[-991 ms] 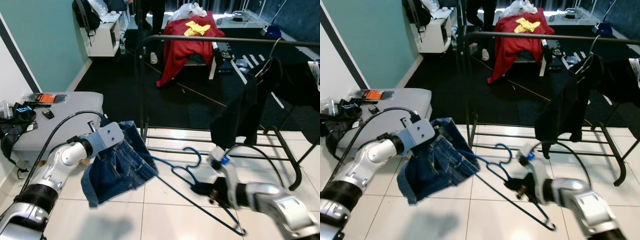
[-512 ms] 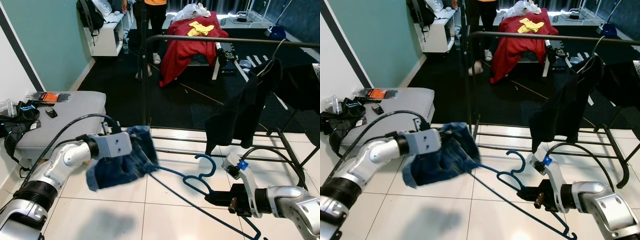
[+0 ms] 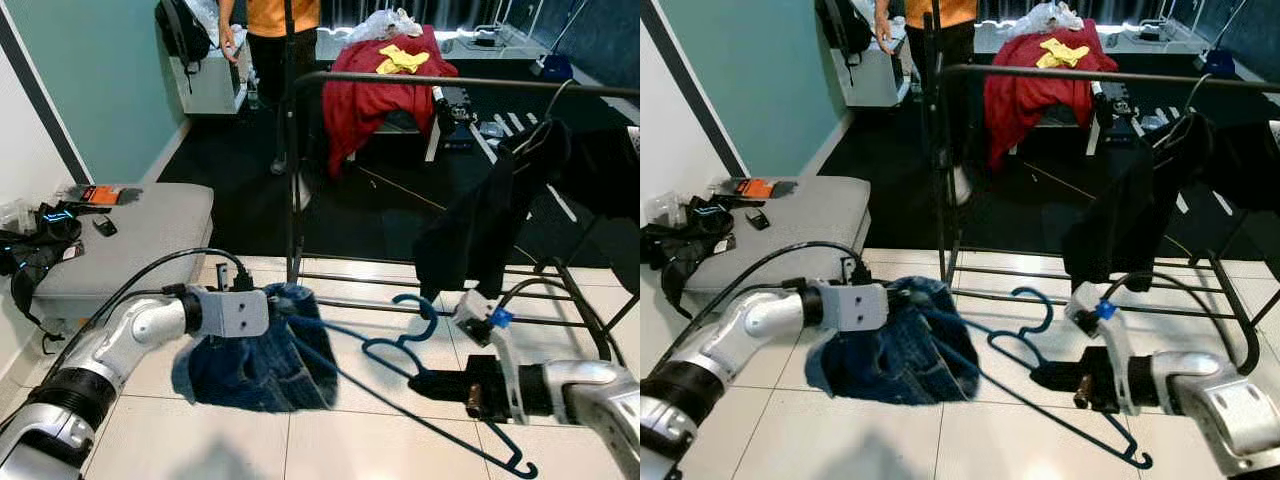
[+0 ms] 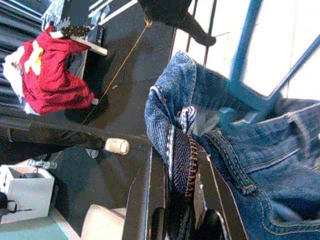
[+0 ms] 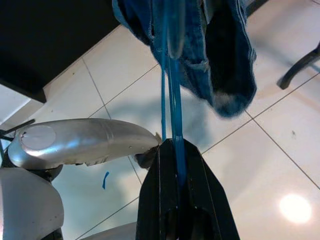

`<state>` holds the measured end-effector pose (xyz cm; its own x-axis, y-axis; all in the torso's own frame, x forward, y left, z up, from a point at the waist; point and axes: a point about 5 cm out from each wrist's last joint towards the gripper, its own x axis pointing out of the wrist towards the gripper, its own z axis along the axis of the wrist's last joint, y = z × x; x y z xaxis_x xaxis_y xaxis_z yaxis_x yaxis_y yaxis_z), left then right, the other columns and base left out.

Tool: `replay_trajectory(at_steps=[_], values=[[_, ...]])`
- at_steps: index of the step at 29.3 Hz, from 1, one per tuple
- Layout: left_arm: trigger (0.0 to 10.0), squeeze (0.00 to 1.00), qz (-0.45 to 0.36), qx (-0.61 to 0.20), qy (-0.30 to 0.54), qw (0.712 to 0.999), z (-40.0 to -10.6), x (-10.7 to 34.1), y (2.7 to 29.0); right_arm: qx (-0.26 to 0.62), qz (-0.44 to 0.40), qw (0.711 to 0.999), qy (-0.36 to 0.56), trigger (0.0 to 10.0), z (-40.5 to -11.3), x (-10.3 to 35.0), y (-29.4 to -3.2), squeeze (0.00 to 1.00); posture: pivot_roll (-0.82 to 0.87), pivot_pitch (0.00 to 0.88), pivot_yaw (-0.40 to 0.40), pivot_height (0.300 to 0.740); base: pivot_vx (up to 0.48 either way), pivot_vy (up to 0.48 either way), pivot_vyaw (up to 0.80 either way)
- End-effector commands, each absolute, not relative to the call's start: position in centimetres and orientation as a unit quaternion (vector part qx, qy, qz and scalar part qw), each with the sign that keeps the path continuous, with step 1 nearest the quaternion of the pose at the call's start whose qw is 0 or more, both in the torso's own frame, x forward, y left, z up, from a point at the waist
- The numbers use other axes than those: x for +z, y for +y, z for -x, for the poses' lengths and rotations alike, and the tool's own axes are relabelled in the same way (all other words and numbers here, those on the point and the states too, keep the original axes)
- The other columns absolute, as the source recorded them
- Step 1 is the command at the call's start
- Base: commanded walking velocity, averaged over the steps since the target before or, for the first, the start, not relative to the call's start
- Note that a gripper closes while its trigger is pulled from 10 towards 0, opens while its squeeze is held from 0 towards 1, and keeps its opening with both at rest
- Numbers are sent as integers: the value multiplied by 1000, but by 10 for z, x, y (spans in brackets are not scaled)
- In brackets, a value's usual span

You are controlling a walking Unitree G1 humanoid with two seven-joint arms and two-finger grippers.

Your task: Hang hanger

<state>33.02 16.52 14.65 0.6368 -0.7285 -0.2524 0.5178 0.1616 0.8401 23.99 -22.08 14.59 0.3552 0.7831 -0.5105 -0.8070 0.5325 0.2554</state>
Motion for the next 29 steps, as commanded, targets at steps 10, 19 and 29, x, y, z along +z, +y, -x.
replay_trajectory(at_steps=[10, 19, 29], values=[[10000, 0, -512, -376, -96, 767, -336, 157, 188, 472, 29, 821, 319, 10000, -227, 154, -245, 0, 91, 52, 58, 740, 0, 0, 0], [10000, 0, -506, -386, -112, 763, -334, 161, 186, 454, 39, 827, 331, 10000, -225, 150, -253, 0, 92, 39, 62, 740, 0, 0, 0], [10000, 0, -498, -398, -122, 761, -332, 164, 185, 435, 44, 841, 319, 10000, -227, 155, -261, 0, 91, 39, 64, 740, 0, 0, 0]])
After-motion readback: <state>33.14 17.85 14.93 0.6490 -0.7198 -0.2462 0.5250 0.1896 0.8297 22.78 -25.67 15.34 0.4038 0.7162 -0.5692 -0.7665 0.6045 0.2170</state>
